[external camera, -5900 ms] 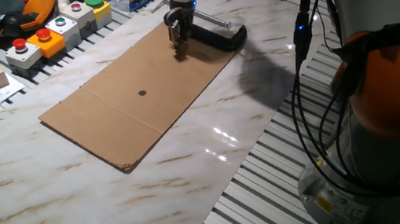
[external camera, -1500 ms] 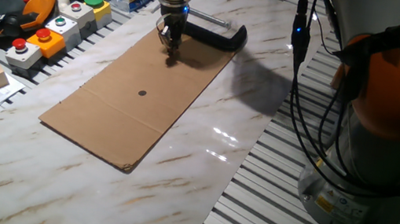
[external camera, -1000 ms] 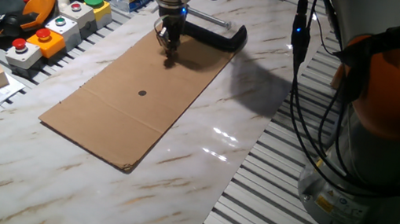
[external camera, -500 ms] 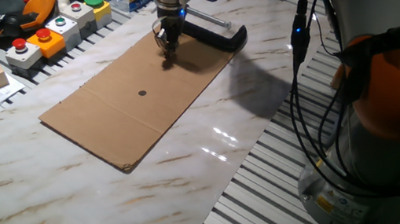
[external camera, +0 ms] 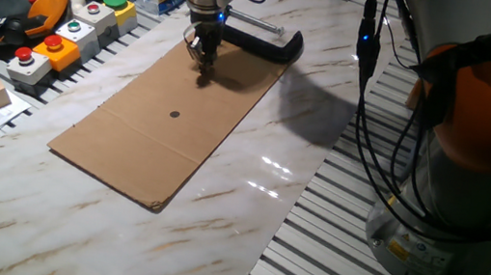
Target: Hold a small block with the gripper and sweep it from left to right on the table
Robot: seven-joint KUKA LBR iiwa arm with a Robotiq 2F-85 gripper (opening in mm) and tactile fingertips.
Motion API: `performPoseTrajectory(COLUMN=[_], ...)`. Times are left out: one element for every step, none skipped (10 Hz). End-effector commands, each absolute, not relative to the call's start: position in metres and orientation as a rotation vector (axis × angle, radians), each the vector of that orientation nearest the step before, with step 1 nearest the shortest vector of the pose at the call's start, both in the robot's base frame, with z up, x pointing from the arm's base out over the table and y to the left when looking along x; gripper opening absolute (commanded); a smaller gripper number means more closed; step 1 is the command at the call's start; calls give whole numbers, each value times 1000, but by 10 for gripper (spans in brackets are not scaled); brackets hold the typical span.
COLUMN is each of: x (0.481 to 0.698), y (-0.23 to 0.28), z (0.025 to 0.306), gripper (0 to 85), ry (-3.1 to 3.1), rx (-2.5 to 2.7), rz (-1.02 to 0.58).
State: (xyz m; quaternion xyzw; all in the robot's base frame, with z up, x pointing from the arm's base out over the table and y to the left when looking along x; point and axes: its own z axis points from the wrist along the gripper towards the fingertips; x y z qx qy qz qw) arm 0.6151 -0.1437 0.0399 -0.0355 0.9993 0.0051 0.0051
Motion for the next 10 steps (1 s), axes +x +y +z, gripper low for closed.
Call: performPoseTrajectory(x=[615, 615, 616, 616, 615, 615, 615, 615, 615, 615], y=[-143, -142, -140, -137, -135, -133, -131, -128, -126, -124], z=[40, 40, 41, 41, 40, 40, 40, 40, 40, 41], gripper=[7, 7, 7, 7, 7, 7, 7, 7, 7, 7], ry=[3131, 3131, 3133, 3133, 3133, 3133, 3133, 3134, 3134, 3135], rx=[-109, -107, -102, -99, -95, -90, -87, -83, -78, -73], rz=[16, 16, 17, 19, 19, 19, 19, 19, 17, 17])
